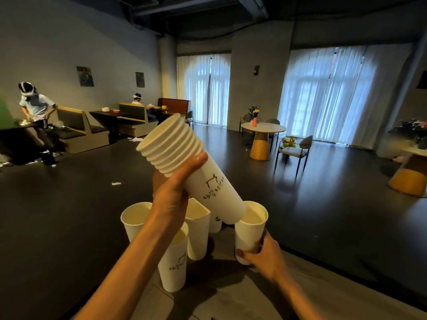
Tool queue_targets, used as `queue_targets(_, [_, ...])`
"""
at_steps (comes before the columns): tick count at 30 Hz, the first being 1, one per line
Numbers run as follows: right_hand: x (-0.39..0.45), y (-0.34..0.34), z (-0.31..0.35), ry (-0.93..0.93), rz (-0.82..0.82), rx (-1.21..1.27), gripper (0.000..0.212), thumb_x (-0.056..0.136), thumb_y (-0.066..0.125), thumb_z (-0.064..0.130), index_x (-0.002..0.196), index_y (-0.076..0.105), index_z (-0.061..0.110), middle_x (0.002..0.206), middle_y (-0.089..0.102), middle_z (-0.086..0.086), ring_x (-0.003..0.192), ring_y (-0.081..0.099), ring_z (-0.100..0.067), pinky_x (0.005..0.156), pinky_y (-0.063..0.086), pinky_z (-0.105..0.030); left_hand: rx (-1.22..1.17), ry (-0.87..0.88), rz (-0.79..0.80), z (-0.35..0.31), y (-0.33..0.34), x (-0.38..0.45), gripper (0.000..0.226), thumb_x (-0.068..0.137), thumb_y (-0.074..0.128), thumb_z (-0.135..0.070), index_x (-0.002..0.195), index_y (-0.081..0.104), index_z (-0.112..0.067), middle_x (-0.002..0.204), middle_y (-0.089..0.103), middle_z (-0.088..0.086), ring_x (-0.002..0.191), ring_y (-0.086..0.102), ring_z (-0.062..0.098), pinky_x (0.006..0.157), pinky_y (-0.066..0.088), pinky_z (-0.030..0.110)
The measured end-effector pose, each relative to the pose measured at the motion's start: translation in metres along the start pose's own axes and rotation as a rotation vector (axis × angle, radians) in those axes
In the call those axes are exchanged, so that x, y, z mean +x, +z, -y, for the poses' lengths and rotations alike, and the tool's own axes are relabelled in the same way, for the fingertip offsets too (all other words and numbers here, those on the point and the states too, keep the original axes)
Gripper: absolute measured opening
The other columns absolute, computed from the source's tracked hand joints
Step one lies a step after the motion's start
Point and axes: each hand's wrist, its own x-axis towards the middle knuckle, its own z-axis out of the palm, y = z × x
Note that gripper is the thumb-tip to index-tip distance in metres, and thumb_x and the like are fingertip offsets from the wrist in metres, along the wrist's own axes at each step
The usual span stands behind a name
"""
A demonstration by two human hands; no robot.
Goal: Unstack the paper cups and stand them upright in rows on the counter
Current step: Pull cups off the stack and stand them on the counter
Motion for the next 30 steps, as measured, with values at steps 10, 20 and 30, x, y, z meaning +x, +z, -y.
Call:
queue_targets(10, [0.058,0.016,-0.017,-0.055,-0.061,-0.010,0.088,0.066,0.089,0.032,0.139,0.041,0.024,0.137,0.056,0.000,0.126,0.054,-0.018,0.104,0.047,-0.040,-0.020,0.009,-0.106,0.016,-0.037,0.028,0.096,0.039,0.094,-0.054,0.125,0.058,-0.031,0.111,0.067,-0.003,0.110,0.065,0.018,0.088,0.057,0.039])
queue_targets(20, [0.044,0.007,-0.025,0.035,-0.044,-0.027,0.097,0.055,0.094,0.039,0.134,0.039,0.025,0.123,0.051,0.013,0.112,0.054,-0.009,0.089,0.052,-0.028,-0.025,-0.048,-0.026,0.024,-0.020,0.017,0.097,0.038,0.094,-0.056,0.123,0.060,-0.026,0.105,0.072,-0.005,0.104,0.069,0.016,0.087,0.059,0.040])
queue_targets(30, [-0.029,-0.065,0.038,0.220,0.450,0.704,0.087,0.050,0.084,0.068,0.118,0.066,0.018,0.120,0.066,-0.024,0.106,0.064,-0.039,0.098,0.049,-0.052,-0.066,-0.442,0.185,0.051,0.043,-0.032,0.085,0.035,0.090,-0.035,0.115,0.067,-0.014,0.110,0.073,0.015,0.095,0.071,0.026,0.075,0.060,0.040])
